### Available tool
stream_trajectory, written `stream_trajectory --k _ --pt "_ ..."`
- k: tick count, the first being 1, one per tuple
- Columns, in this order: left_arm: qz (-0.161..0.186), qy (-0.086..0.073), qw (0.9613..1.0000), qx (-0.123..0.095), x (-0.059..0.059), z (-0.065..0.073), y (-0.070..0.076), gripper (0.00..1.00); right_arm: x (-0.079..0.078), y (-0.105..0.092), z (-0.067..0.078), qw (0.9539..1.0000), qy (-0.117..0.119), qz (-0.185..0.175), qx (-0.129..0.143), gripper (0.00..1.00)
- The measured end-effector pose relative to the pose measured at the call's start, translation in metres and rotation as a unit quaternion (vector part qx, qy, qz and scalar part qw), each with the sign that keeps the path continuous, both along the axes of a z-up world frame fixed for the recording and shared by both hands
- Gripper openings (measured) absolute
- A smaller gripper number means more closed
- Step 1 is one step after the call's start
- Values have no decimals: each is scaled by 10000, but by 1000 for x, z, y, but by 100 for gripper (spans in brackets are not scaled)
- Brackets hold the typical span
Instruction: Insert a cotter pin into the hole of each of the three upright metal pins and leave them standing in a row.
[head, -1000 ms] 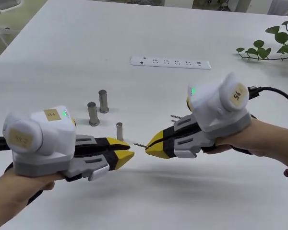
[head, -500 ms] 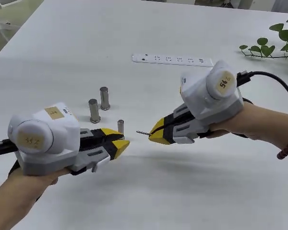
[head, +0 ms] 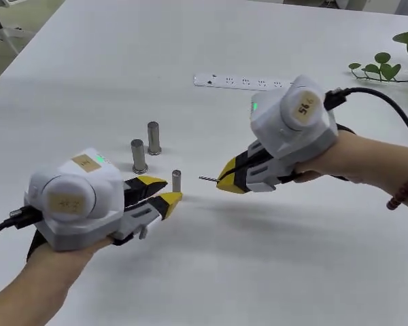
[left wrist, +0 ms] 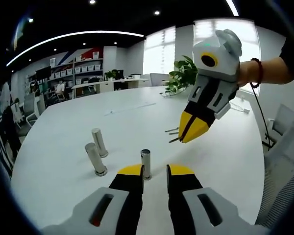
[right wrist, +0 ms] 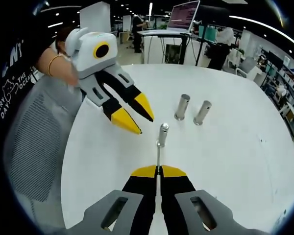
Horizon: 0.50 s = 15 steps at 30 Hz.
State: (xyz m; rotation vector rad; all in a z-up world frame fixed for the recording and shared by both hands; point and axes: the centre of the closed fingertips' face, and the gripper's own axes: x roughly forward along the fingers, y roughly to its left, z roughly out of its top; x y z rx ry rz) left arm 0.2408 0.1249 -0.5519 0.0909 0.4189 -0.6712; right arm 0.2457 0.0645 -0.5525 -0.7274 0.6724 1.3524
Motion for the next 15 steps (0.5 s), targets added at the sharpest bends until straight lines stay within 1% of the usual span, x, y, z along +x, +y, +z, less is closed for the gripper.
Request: stream_trajectory --k 4,6,8,15 --pt "105 66 9999 65 4 -7 2 18 2 3 -3 9999 -18 82 -61 0" --pt "190 70 9998 90 9 -10 4 18 3 3 -4 9999 -34 127 -112 0" --pt "245 24 9996 133 11 -9 4 18 6 4 -4 9998 -40 152 -131 0" --pt "367 50 9992 129 20 -14 1 18 11 8 -4 9996 -41 251 -137 0"
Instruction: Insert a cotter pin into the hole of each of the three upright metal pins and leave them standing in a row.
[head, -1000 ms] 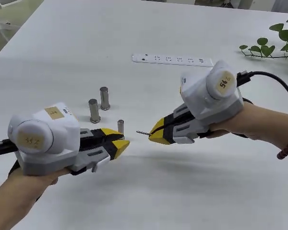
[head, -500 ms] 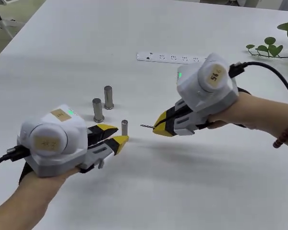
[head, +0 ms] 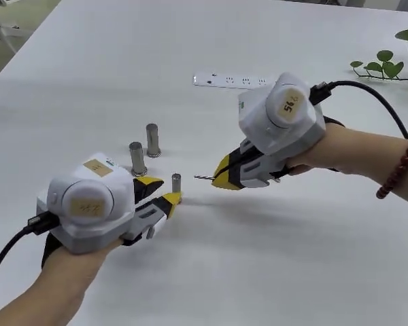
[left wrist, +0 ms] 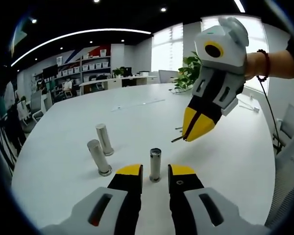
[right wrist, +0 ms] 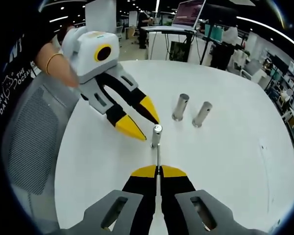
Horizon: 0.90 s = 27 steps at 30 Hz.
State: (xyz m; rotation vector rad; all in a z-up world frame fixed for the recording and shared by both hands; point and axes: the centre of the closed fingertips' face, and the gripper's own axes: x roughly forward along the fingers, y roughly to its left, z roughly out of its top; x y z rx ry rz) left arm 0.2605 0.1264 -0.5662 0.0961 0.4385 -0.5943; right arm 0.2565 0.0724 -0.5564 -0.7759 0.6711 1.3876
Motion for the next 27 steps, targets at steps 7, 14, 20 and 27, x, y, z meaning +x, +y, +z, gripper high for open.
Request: stream_trajectory --k 7,14,20,27 --pt "33 18 10000 -36 5 -4 -6 17 1 5 -3 9999 2 120 -20 0" --pt "104 69 9999 -106 11 -9 -9 14 2 10 -6 9998 -7 203 -56 0" --pt "108 99 9998 -110 13 -11 -10 9 3 15 -7 9996 7 269 -53 0" --pt "96 130 9998 -112 14 -13 -10 7 3 19 -10 9994 7 340 -76 0"
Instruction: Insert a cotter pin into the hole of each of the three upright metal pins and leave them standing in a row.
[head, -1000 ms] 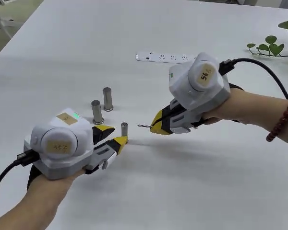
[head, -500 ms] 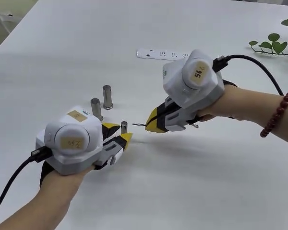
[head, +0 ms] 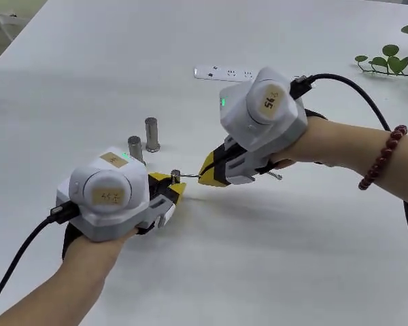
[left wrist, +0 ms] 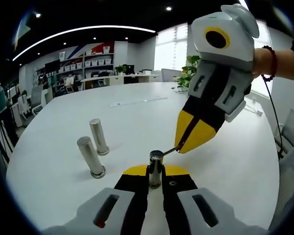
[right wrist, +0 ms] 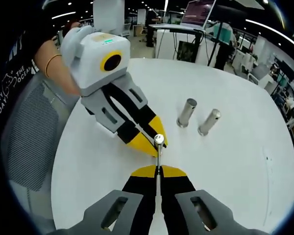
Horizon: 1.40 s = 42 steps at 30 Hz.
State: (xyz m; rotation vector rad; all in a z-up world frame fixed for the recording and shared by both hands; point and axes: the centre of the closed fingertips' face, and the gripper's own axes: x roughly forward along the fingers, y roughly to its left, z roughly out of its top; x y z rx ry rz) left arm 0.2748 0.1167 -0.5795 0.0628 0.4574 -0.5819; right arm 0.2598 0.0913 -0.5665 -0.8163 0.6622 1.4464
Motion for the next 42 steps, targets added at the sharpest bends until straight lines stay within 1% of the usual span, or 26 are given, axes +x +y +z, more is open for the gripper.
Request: stream_trajectory --k 9,16,25,33,42 --pt "-14 -30 10000 -1 0 -1 -1 6 -1 3 0 10000 -2 39 -10 0" --pt "-14 -58 10000 -35 0 -1 -1 6 3 7 -1 9999 -31 123 -2 0" --pt "13 -33 9999 -98 0 -2 0 6 0 14 -1 9998 -60 194 11 0" --pt "1 -31 10000 -70 0 -3 0 6 -1 20 -1 9997 -72 218 44 0" --pt "-6 -33 10000 -63 1 -4 0 6 2 24 -3 9995 -138 281 48 0"
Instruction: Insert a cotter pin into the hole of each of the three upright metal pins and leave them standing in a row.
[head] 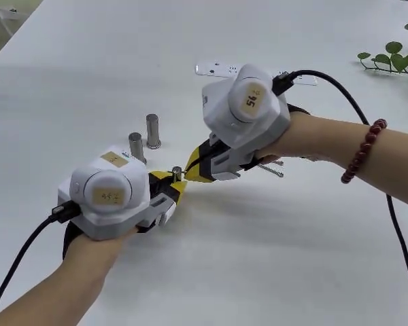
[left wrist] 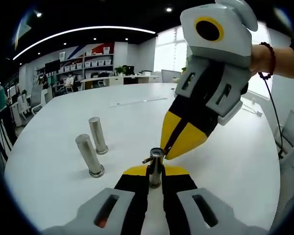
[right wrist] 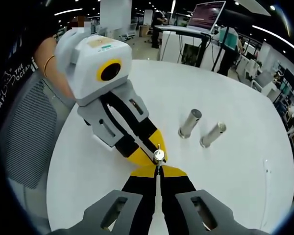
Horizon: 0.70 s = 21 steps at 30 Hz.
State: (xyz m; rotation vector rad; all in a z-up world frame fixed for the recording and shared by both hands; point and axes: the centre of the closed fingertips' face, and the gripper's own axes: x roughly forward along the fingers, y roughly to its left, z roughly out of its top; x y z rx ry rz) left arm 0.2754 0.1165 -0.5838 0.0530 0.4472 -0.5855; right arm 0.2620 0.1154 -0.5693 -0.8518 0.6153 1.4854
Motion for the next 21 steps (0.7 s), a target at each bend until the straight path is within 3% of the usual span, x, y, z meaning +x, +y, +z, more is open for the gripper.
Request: stream_trajectory --k 14,21 --pt "-6 -38 10000 25 1 0 0 6 -1 -5 4 9997 33 -205 121 5" --pt "-14 -32 10000 30 0 0 0 6 -3 -11 9 9994 77 -303 168 0"
